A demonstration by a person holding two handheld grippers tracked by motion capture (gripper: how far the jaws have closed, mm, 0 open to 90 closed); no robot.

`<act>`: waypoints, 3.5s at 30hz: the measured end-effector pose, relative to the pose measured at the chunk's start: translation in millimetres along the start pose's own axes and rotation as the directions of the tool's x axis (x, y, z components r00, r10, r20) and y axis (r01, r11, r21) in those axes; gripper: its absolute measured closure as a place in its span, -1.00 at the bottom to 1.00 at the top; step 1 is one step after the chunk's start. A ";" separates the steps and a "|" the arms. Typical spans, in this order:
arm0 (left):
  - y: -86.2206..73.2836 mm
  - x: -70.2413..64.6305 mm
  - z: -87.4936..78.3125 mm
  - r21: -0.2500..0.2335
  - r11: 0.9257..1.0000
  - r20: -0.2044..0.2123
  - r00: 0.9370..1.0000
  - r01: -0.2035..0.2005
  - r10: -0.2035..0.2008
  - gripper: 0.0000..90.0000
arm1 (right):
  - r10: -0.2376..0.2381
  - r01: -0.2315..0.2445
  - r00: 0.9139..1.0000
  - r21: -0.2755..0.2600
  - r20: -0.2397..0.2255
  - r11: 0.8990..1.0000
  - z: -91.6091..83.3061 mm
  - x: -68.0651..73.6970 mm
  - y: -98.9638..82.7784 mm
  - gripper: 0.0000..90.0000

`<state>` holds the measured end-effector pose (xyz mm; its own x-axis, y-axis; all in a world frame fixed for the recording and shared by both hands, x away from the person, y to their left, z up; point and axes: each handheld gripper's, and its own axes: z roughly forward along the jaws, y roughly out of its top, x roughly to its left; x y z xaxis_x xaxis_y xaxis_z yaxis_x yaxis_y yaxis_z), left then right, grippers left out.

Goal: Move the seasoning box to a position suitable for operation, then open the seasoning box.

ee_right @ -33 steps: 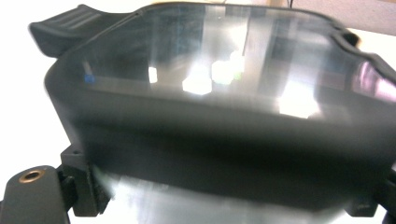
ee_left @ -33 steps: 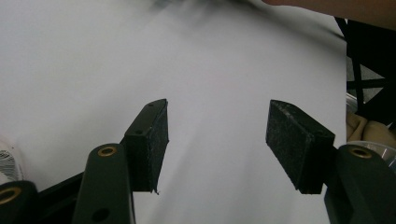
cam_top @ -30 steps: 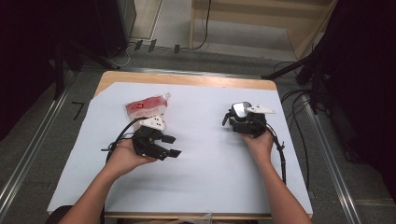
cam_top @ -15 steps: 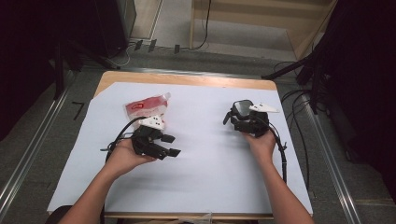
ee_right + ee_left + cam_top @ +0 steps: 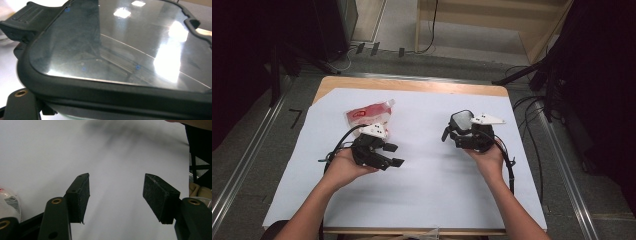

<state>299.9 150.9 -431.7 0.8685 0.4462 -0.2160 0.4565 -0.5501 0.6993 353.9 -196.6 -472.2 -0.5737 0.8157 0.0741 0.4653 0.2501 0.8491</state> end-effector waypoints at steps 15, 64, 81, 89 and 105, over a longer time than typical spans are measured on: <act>-2.5 2.2 -0.3 -0.012 1.000 -0.003 1.000 0.008 -0.008 -0.14 | -0.054 0.058 0.992 0.029 -0.116 0.998 -11.1 45.0 -9.2 -0.68; -5.8 5.1 1.8 -0.005 1.000 0.000 1.000 0.014 -0.014 -0.10 | -0.151 0.176 0.965 0.105 -0.216 0.979 30.5 100.9 -28.8 -0.68; -6.3 6.4 1.5 -0.015 1.000 -0.002 1.000 0.019 -0.019 -0.10 | -0.118 0.165 0.956 0.160 -0.269 0.973 -5.5 84.7 -27.7 -0.56; -5.9 6.5 4.3 -0.014 1.000 -0.008 1.000 0.020 -0.020 -0.07 | -0.101 0.140 0.960 0.137 -0.259 0.981 -26.6 66.1 -22.6 -0.18; -5.6 11.6 16.7 0.028 0.999 0.010 0.999 0.031 -0.032 0.28 | -0.032 0.086 0.960 0.184 -0.278 0.979 -34.8 60.1 -20.8 0.83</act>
<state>310.7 147.4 -449.6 0.8555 0.4561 -0.2451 0.4888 -0.5556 0.6726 286.3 -171.0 -467.2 -0.7532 0.6300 0.1894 0.5301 0.4108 0.7417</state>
